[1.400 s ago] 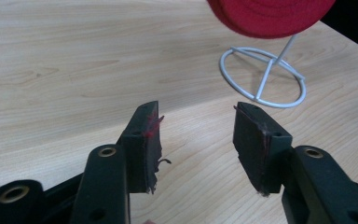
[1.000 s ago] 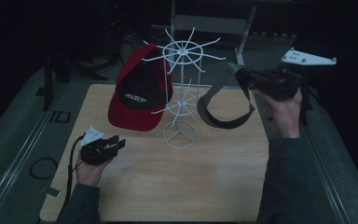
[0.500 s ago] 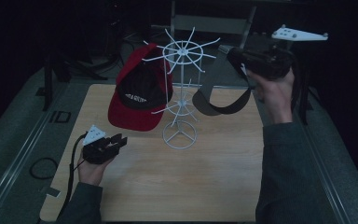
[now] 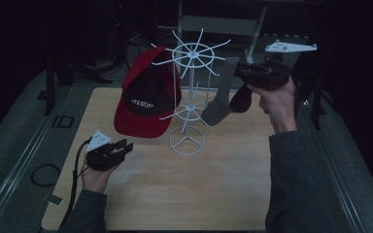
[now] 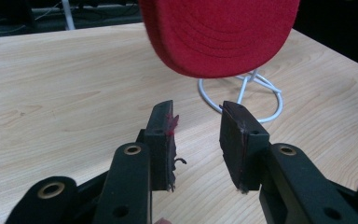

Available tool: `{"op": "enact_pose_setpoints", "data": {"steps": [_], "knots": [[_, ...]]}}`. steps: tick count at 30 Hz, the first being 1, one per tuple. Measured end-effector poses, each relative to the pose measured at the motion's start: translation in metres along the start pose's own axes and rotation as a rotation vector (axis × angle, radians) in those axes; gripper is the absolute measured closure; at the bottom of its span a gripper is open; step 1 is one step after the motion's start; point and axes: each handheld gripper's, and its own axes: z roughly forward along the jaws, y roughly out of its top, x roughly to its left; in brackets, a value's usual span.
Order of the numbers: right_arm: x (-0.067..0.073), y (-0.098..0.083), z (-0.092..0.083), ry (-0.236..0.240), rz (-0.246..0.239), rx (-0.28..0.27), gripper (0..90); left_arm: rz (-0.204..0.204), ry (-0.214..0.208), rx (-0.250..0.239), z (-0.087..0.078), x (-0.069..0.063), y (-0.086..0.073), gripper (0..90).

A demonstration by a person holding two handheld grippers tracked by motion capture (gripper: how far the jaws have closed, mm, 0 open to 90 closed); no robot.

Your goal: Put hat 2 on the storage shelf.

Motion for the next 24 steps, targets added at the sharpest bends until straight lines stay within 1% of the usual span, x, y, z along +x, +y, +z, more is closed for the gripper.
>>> {"op": "enact_pose_setpoints", "data": {"steps": [2,7,11,16,18,22,24], "knots": [[-0.002,-0.003,-0.002,-0.013,0.003,-0.003,57.4,0.003,0.002,0.003,0.000,0.000,0.000,64.4],[-0.007,-0.012,-0.005,-0.073,-0.003,0.009,48.6,0.004,0.004,0.004,0.000,0.000,0.000,61.7],[-0.012,-0.018,-0.007,-0.107,0.019,0.008,44.1,0.007,0.002,0.004,0.000,0.000,0.000,60.1],[-0.018,-0.029,-0.010,-0.126,0.045,0.000,40.8,0.006,-0.001,0.003,-0.002,-0.001,0.000,58.4],[-0.020,-0.032,-0.011,-0.124,0.050,0.000,40.4,0.004,-0.003,0.001,-0.003,-0.001,0.000,57.6],[-0.021,-0.038,-0.012,-0.135,0.052,0.006,39.6,0.001,-0.004,-0.001,-0.004,0.000,0.000,56.2],[-0.020,-0.039,-0.012,-0.140,0.046,0.007,39.6,0.000,-0.004,0.000,-0.004,0.000,0.000,55.8]]}}
